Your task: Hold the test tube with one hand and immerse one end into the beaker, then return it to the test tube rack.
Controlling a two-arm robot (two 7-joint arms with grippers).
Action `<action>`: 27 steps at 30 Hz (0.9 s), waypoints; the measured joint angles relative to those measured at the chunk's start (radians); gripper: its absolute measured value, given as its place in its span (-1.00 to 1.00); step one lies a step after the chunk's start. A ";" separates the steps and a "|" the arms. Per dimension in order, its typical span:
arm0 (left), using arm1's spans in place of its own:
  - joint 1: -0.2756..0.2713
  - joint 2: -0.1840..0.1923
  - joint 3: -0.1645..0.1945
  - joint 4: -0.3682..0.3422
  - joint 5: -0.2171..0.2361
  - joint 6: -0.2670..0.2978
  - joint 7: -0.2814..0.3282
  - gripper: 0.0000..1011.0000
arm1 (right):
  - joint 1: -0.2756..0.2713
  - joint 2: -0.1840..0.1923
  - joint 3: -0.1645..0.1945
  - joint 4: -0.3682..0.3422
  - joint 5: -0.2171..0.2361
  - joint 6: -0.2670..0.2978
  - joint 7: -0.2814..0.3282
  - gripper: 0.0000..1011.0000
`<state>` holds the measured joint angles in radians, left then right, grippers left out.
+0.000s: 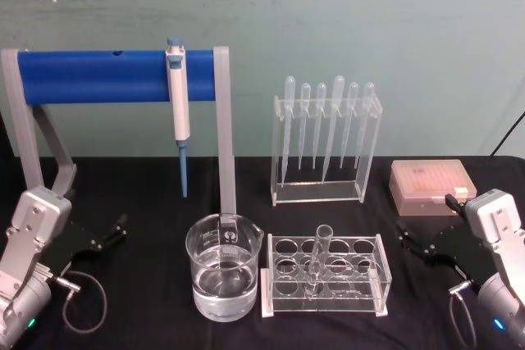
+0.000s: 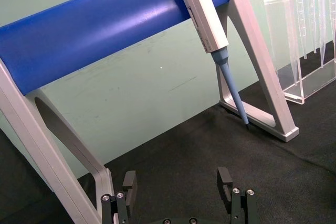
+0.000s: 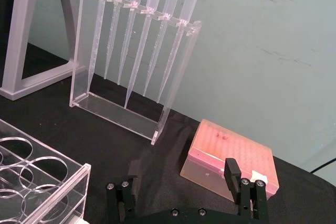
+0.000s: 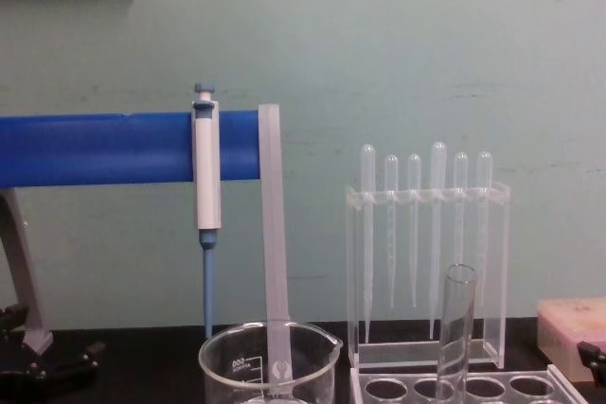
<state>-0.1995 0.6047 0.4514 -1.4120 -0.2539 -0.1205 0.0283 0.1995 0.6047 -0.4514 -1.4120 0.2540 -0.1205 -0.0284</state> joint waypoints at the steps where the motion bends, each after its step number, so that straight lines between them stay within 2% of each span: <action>1: 0.000 0.000 0.000 0.000 0.000 0.000 0.000 0.98 | 0.000 0.000 0.000 0.000 0.000 0.000 0.000 0.98; 27: 0.000 0.000 0.000 0.000 0.000 0.000 0.000 0.98 | 0.000 0.000 0.000 0.000 0.000 0.000 0.000 0.98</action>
<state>-0.1995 0.6047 0.4514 -1.4120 -0.2539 -0.1205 0.0283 0.1995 0.6047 -0.4514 -1.4120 0.2539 -0.1205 -0.0283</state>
